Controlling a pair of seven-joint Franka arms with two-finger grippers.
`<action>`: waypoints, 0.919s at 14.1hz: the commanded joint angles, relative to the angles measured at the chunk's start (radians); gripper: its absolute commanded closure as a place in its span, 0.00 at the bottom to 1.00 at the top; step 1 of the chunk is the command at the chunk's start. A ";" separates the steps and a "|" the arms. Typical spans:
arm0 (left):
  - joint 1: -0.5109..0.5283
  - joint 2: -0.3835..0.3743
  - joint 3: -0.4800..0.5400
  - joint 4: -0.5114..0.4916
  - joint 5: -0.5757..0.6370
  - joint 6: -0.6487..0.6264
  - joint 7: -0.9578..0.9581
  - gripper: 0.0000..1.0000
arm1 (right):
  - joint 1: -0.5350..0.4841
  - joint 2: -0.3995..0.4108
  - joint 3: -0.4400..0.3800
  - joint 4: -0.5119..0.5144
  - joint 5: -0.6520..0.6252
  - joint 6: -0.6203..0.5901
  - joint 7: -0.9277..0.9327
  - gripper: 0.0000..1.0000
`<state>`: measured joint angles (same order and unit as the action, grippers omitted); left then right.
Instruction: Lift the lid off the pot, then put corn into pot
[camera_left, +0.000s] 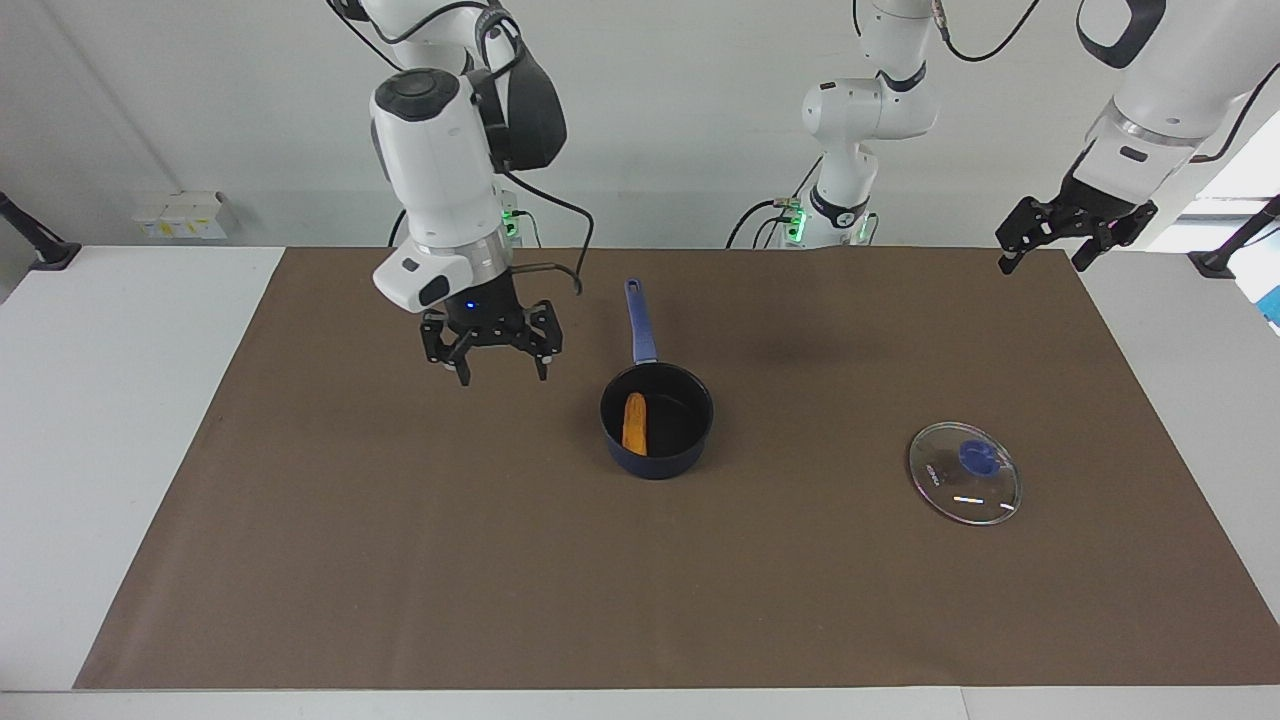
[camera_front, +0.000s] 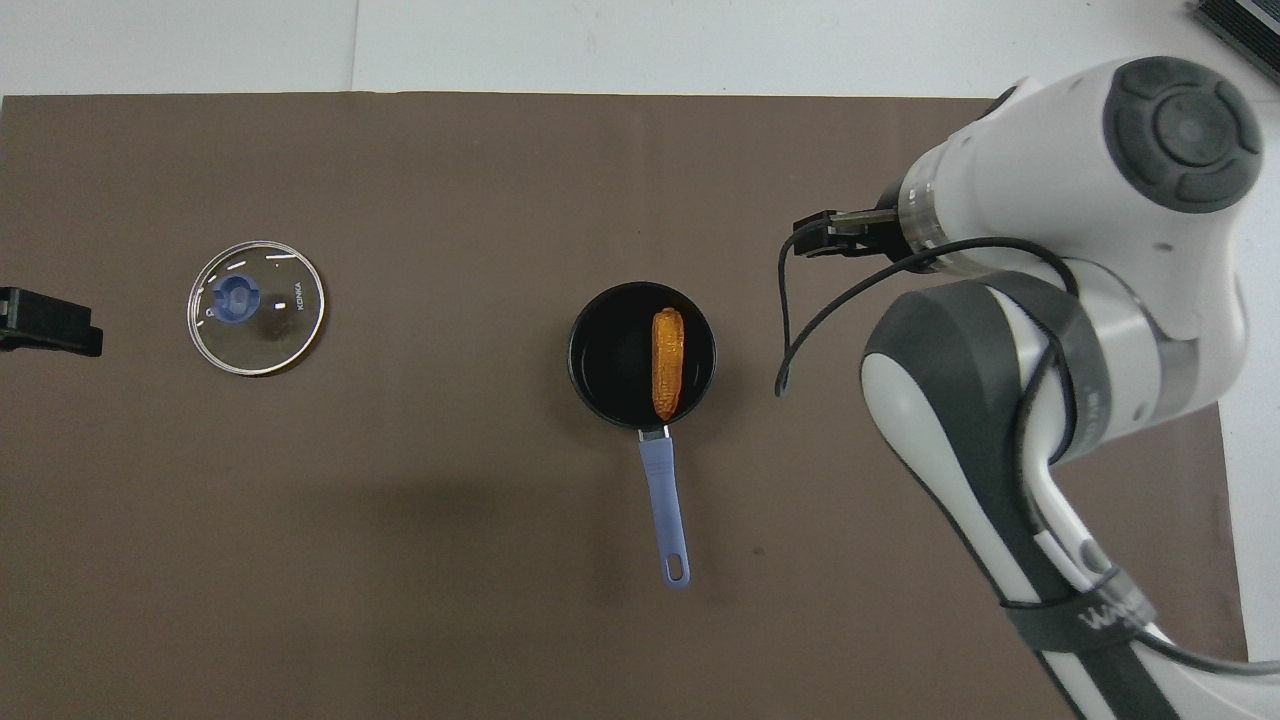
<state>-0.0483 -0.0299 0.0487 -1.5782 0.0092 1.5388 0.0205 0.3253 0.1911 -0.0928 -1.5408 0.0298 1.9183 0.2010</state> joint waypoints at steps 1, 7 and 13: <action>-0.013 -0.024 0.005 -0.043 0.003 0.027 0.002 0.00 | -0.049 -0.074 0.011 -0.024 -0.048 -0.059 -0.043 0.00; -0.024 -0.022 0.006 -0.051 0.002 0.030 -0.014 0.00 | -0.121 -0.191 0.010 -0.016 -0.077 -0.202 -0.118 0.00; -0.030 -0.022 0.006 -0.039 -0.006 0.020 -0.008 0.00 | -0.212 -0.272 -0.002 -0.018 -0.052 -0.321 -0.195 0.00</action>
<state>-0.0604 -0.0299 0.0451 -1.6004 0.0076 1.5481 0.0185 0.1502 -0.0622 -0.0953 -1.5405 -0.0317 1.6191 0.0341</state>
